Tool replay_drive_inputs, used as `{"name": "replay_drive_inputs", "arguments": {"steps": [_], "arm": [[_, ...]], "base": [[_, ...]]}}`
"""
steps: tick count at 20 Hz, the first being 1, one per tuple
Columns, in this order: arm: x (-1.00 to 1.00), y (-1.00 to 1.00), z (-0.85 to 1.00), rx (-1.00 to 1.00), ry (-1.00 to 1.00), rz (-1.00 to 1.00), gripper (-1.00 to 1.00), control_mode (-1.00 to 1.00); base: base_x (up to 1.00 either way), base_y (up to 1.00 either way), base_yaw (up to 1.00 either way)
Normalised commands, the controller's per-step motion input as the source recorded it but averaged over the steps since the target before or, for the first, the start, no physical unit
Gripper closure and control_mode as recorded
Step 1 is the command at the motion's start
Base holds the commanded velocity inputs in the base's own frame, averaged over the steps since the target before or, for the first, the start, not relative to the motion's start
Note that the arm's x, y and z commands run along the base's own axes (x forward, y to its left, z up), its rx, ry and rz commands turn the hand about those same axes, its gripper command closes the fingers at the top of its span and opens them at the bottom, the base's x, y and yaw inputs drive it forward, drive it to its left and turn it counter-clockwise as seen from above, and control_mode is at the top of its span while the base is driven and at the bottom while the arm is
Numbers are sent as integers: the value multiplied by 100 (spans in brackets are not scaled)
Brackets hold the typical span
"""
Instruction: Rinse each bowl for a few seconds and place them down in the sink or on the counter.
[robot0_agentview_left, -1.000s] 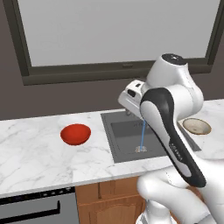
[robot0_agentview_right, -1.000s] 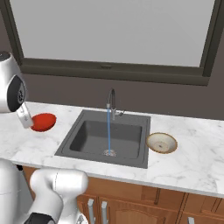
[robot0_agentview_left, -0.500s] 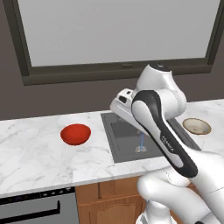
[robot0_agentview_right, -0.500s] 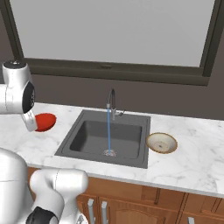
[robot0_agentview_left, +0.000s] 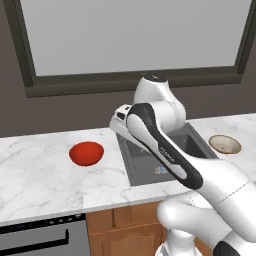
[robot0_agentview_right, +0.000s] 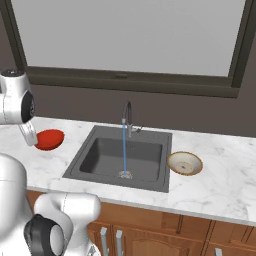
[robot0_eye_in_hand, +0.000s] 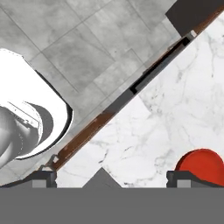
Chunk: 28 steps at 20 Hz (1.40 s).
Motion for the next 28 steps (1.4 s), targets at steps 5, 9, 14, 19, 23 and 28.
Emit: {"name": "replay_drive_inputs", "arguments": {"steps": [5,9,14,19,23,28], "arm": [[28,9,-20,-6,4,3,-100,-100],[27,0,-18,-5,4,7,-100,-100],[20,0,-18,-2,3,9,-100,-100],[10,0,-22,0,0,12,-100,-100],[12,3,-31,0,-2,8,-100,-100],[9,2,-33,0,-4,4,-100,-100]], "base": [[0,0,0],[0,0,0],[0,0,0],[0,0,0],[0,0,0],[0,0,0]]}}
